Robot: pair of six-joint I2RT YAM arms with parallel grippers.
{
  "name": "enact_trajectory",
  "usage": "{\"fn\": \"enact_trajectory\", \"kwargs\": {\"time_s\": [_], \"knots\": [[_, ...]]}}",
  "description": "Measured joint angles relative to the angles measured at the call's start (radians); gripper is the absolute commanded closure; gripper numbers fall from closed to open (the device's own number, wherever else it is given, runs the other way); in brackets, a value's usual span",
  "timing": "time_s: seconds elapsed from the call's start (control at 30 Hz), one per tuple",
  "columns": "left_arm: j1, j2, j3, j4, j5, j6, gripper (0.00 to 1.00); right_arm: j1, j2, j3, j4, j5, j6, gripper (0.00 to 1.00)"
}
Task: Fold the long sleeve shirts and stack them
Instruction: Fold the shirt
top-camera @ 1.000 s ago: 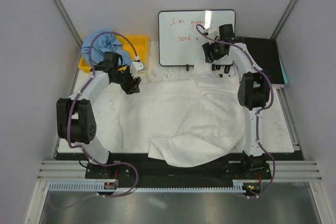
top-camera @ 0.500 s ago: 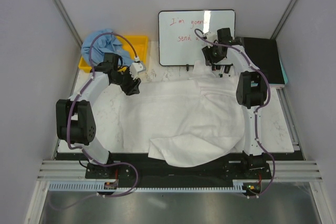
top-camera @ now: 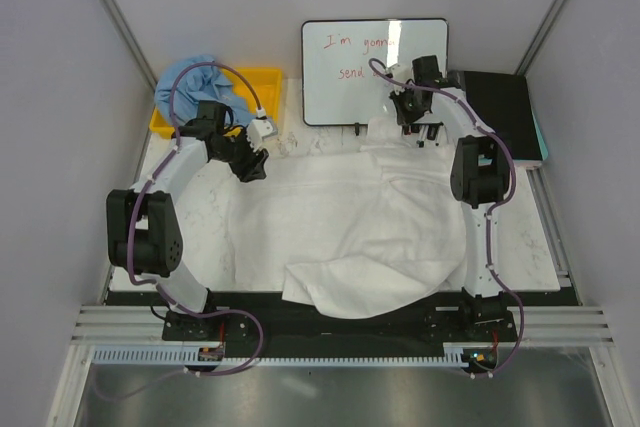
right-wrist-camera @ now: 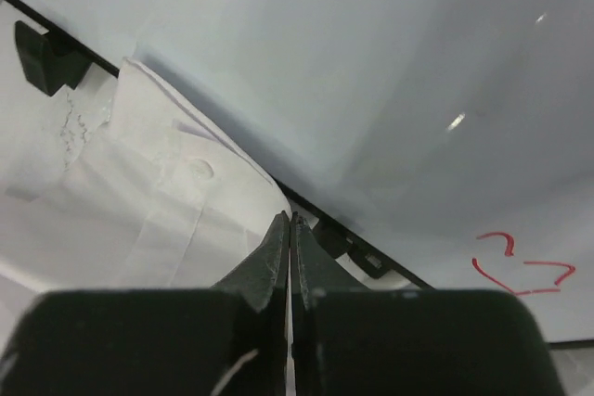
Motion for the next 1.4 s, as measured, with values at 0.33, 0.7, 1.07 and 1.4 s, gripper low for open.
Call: {"fn": "enact_trajectory", "kwargs": {"time_s": [0.33,0.7,1.07,1.4], "knots": [[-0.002,-0.080,0.062,0.000,0.098,-0.077,0.00,0.000,-0.312,-0.092,-0.039,-0.073,0.003,1.00],[-0.278,-0.180,0.175,0.093,0.119,-0.125,0.00,0.001,-0.676,-0.284,-0.145,-0.230,0.003,1.00],[-0.643,-0.088,0.292,0.250,-0.075,-0.202,0.03,0.005,-0.915,-0.504,-0.242,-0.309,0.033,1.00],[-0.732,-0.041,0.296,0.283,-0.202,-0.165,0.11,0.016,-1.056,-0.557,-0.291,-0.365,0.042,1.00]]}}
